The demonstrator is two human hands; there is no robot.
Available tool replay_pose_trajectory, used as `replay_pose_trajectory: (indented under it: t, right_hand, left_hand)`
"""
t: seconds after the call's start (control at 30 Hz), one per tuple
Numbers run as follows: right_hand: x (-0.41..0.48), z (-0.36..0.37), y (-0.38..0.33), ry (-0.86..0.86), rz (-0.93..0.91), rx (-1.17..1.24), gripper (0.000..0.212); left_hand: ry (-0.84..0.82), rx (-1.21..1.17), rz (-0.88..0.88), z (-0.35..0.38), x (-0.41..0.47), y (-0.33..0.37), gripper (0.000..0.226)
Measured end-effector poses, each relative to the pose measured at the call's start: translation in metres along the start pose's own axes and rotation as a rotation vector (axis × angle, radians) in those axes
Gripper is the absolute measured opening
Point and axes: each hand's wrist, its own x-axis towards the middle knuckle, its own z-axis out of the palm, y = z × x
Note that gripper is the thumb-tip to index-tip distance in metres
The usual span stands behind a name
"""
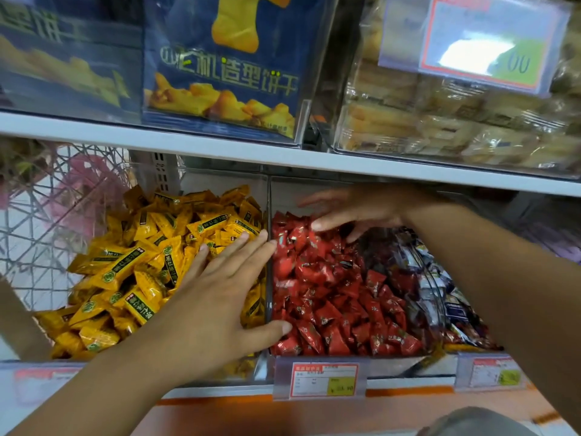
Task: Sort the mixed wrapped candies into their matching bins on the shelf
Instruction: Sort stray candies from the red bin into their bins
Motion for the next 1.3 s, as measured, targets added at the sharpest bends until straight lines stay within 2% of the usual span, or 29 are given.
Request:
replay_pose_trajectory:
  t: [0.1, 0.17, 0.23, 0.37, 0.5, 0.67, 0.83, 1.0, 1.07, 1.17, 1.3]
  right_hand:
    - [0.005, -0.011, 0.009, 0.095, 0.119, -0.343, 0.058]
    - [0.013, -0.008, 0.011, 0.060, 0.245, -0.595, 0.065]
    - [0.020, -0.004, 0.009, 0.006, 0.332, -0.690, 0.070]
    - [0.033, 0.000, 0.015, -0.021, 0.380, -0.550, 0.064]
    - [0.036, 0.012, 0.033, -0.076, 0.406, -0.316, 0.078]
    - [0.033, 0.014, 0.037, -0.162, 0.437, -0.115, 0.083]
    - [0.030, 0.021, 0.037, -0.250, 0.453, -0.112, 0.088]
    - [0.030, 0.025, 0.039, -0.262, 0.449, -0.166, 0.085]
    - [0.029, 0.025, 0.038, -0.250, 0.431, -0.176, 0.078]
    - [0.026, 0.022, 0.039, -0.245, 0.374, -0.152, 0.055]
    - [0.021, 0.017, 0.034, -0.157, 0.275, -0.030, 0.060]
  left_hand:
    - [0.004, -0.009, 0.004, 0.001, 0.001, -0.001, 0.099]
    - [0.027, -0.037, 0.020, 0.003, 0.002, -0.003, 0.100]
    - [0.040, -0.058, 0.025, 0.004, 0.002, -0.004, 0.101]
    - [0.045, -0.060, 0.012, 0.004, 0.002, -0.003, 0.098]
    - [0.048, -0.076, 0.001, 0.003, 0.003, 0.000, 0.095]
    - [0.064, -0.067, 0.018, 0.006, 0.003, -0.002, 0.101]
    - [0.059, -0.071, 0.017, 0.007, 0.002, -0.003, 0.102]
    - [0.024, -0.036, -0.001, 0.004, 0.002, 0.000, 0.104]
    - [0.022, -0.041, -0.001, 0.003, 0.002, 0.001, 0.105]
    - [0.011, -0.049, -0.006, 0.002, 0.001, 0.002, 0.108]
    - [-0.010, -0.025, -0.011, -0.001, 0.001, 0.003, 0.108]
